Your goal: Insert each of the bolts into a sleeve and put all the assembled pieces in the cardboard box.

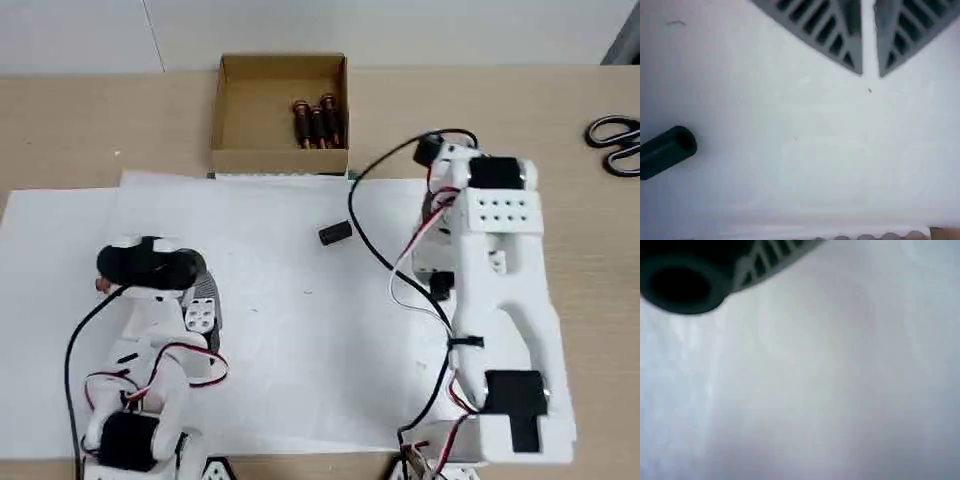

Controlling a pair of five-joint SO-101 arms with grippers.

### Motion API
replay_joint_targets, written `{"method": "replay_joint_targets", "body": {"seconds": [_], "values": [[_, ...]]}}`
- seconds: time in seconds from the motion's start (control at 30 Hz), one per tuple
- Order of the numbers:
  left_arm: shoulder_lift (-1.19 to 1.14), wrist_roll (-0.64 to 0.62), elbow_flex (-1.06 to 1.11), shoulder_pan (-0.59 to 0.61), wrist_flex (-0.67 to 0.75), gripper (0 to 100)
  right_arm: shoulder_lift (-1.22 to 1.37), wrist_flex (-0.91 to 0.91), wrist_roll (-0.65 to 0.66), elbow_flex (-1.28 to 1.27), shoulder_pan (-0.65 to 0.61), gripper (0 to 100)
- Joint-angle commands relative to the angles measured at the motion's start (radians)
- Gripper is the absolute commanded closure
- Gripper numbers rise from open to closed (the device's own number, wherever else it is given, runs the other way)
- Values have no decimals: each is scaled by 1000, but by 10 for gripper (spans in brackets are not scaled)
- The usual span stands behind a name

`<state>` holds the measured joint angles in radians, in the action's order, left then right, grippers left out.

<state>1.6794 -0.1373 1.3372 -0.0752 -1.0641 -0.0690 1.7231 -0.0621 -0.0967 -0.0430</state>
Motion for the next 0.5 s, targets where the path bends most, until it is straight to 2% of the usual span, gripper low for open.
{"method": "replay_joint_targets", "body": {"seconds": [0.0,0.2,0.33,0.47], "values": [[-123,-3,-128,8,-11,994,-68,-15,-9,-34,8,995],[-502,-77,-447,127,-29,994,-70,-16,-11,-48,8,995],[-746,-181,-665,180,-157,994,-70,-13,-11,-48,8,995],[-878,-313,-762,207,-272,994,-70,-13,-11,-48,8,995]]}}
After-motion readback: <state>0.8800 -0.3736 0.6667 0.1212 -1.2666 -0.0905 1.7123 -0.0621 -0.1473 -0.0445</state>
